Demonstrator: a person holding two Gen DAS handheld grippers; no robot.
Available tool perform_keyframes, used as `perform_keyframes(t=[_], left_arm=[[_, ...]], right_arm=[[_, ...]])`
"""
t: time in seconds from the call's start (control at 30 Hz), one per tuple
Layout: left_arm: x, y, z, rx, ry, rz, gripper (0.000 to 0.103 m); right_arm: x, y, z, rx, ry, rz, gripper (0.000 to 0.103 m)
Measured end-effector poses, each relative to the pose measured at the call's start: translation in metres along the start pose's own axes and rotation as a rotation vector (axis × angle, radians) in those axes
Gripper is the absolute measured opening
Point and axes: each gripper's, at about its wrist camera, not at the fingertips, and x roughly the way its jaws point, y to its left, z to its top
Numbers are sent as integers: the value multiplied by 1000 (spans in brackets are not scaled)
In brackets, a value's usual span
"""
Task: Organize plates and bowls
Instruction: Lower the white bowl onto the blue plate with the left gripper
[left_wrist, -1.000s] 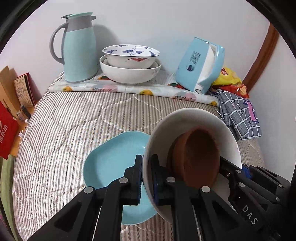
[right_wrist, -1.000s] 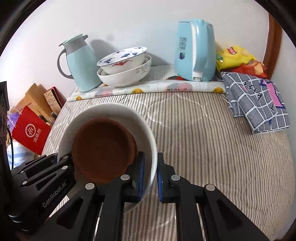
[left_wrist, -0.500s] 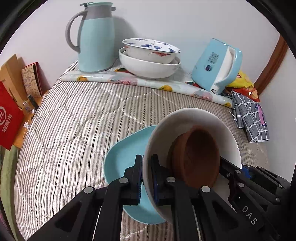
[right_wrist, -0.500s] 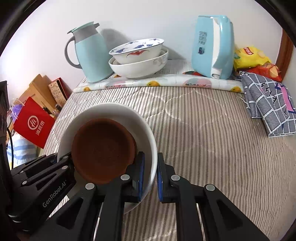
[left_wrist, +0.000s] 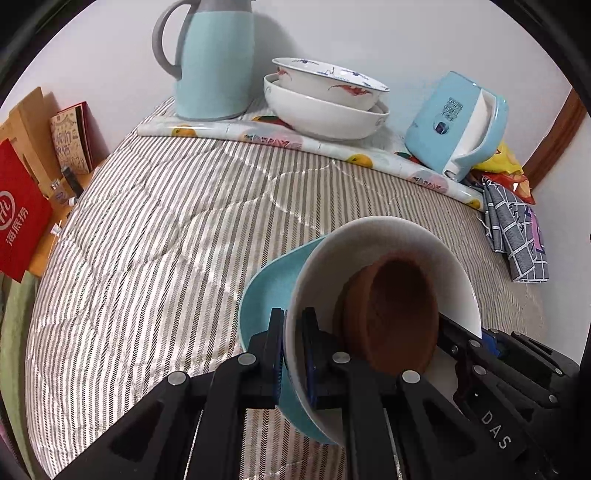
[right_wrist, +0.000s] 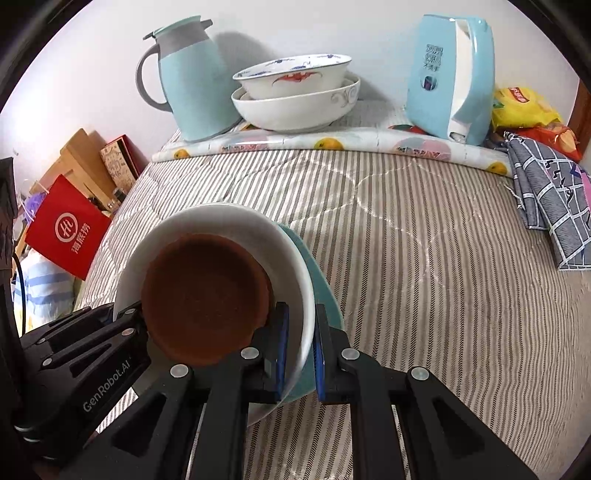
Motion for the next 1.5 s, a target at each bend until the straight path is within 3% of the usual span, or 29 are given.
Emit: perform_keyframes(t=[0.43, 1.33, 1.5], left_arm=[[16, 7, -3, -13, 26, -6, 10], [22, 17, 0, -37, 34, -43, 11], [21, 15, -1, -30, 43, -38, 11]], right_arm=[[18, 0, -3, 3, 37, -1, 12], [21, 11, 5, -57, 25, -43, 13], [20, 6, 3, -48, 39, -45, 20]])
